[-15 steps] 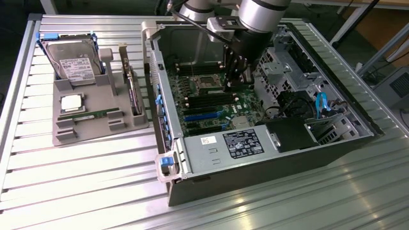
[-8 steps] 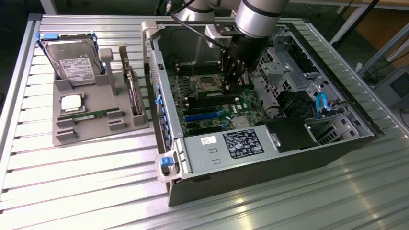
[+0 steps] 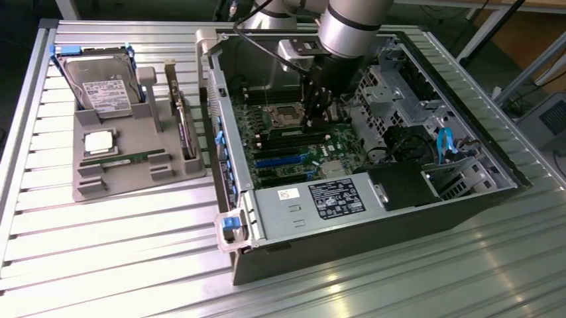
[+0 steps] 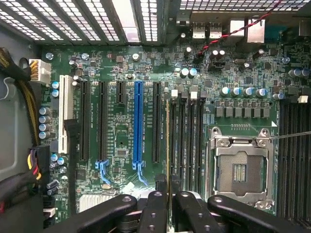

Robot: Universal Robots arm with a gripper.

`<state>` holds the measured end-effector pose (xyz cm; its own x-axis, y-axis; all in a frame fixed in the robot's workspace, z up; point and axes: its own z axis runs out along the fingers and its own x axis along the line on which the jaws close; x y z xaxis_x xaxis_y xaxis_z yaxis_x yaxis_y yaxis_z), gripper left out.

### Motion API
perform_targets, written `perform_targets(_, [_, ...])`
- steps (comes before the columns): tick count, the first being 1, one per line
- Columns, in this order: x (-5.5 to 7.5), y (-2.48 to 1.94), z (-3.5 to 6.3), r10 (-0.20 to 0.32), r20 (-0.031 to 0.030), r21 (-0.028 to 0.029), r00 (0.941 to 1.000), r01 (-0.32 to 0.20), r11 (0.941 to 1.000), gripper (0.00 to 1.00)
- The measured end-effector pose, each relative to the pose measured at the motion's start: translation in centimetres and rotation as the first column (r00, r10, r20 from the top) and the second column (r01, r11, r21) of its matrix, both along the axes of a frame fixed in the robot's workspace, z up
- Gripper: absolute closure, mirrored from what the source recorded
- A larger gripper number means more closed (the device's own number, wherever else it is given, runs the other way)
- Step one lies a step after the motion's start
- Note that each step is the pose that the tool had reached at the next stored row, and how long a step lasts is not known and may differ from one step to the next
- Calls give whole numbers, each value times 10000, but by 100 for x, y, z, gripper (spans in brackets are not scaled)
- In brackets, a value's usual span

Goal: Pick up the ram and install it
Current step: 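Insert the ram into the slot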

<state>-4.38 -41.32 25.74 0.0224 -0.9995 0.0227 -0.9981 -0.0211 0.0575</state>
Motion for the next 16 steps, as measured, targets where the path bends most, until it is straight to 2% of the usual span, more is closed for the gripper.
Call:
perform_targets(12, [-20, 35, -219, 1, 0, -1, 10000, -1, 10000, 87])
perform_targets(16, [-13, 65, -225, 1, -1, -2, 10000, -1, 10000, 87])
